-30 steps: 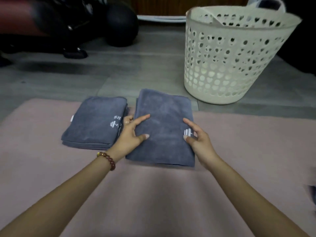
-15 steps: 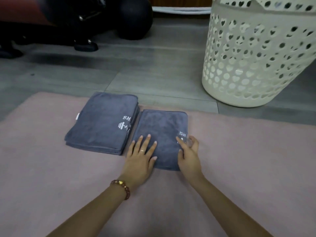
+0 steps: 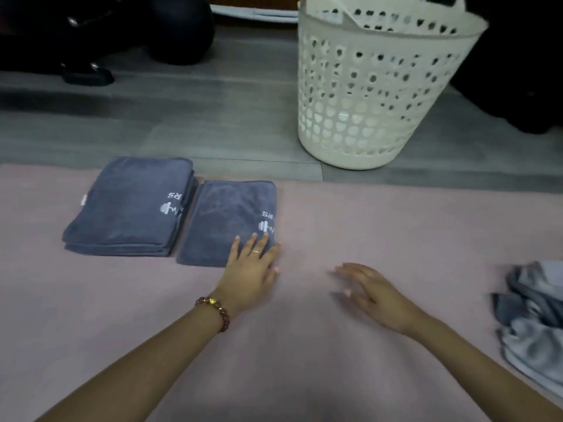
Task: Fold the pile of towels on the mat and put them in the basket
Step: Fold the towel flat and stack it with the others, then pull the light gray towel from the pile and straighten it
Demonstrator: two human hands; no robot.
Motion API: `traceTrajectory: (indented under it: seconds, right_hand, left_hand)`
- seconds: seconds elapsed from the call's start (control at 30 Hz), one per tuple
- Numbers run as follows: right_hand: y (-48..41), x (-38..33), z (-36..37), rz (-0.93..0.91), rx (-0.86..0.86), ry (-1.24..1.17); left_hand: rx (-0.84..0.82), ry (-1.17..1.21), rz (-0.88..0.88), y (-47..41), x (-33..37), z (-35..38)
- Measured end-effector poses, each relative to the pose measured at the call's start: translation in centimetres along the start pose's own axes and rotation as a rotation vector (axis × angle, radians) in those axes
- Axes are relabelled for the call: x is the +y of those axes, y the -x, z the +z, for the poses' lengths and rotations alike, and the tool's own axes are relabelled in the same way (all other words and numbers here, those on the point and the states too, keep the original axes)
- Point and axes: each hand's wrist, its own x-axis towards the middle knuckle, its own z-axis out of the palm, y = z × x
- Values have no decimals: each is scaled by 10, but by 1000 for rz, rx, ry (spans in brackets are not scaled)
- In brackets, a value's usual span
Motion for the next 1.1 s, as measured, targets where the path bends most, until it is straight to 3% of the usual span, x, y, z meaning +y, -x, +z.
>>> traceTrajectory:
  seconds: [0.13,0.27,0.43,0.57,0.7,0.77,0.83,0.9,1.0,1.07,1.1]
  right_hand:
    - [116,70,-28,298,223,-142]
    - [218,125,-54,600,550,-150]
    - [276,165,-85,944,832,-368]
    - [262,197,-104,1067,1062,-638]
    - [236,194,-114,1195,1165,-614]
    - [219,171,-116,1119,1182,-505]
    - [199,132,-113,918,1071,-387]
    - [181,80,-98,589,842,-361]
    - [164,15,-60,92,364,-301]
    - [157,-14,-41,20,149,-301]
    - [155,-19,-35,1,124,-317]
  left_hand:
    - [122,-34,361,-14,81,-8]
    - [131,94,543,-30,159,-15]
    - [82,161,668,-37,226,-16]
    - [137,211,699,-43,239,-20]
    - [182,317,658,-44,240,-30]
    - [183,361,652,-40,238,-32]
    - [156,480,645,-34,235,-32]
    - [17,740,573,-27,238,-35]
    - [-222,1318,268,-22,249,-41]
    - [-250,1379,127,-20,243,-40]
    - [-228,1336,98,-19,234,-37]
